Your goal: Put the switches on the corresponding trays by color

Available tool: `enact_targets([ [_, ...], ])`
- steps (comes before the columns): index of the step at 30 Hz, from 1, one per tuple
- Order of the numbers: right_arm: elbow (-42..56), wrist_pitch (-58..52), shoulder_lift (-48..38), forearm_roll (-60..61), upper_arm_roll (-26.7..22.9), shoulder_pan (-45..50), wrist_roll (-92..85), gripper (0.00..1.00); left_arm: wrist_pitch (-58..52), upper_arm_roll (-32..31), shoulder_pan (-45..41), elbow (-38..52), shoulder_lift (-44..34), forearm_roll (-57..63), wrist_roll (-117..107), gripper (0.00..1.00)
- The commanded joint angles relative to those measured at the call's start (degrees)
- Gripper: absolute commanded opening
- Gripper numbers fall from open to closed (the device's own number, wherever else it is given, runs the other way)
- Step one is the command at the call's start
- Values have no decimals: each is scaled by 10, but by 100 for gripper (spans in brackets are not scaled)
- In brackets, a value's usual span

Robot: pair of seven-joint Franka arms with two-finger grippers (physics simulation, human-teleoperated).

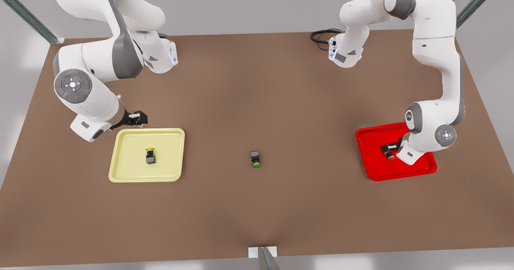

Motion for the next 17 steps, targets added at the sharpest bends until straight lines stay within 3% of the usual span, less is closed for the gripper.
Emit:
enact_targets([
  [1,0,0,0,0,0,0,-1,100,-39,-5,-9,31,-1,-2,-16,100],
  [2,0,0,-1,-1,0,0,0,100,-128,-7,-42,105,1,-2,-49,100],
  [4,0,0,0,0,0,0,-1,100,-203,-29,-52,171,-16,-6,-60,100],
  [6,0,0,0,0,0,0,0,100,-245,-27,-72,173,-66,-6,-65,100],
  [9,0,0,-1,0,0,0,-1,100,-317,55,-134,166,-183,-7,-44,100],
  [12,0,0,-1,0,0,0,-1,100,-339,116,-152,164,-208,-10,-15,100],
  [17,0,0,0,0,0,0,-1,100,-348,131,-138,163,-223,-24,27,100],
])
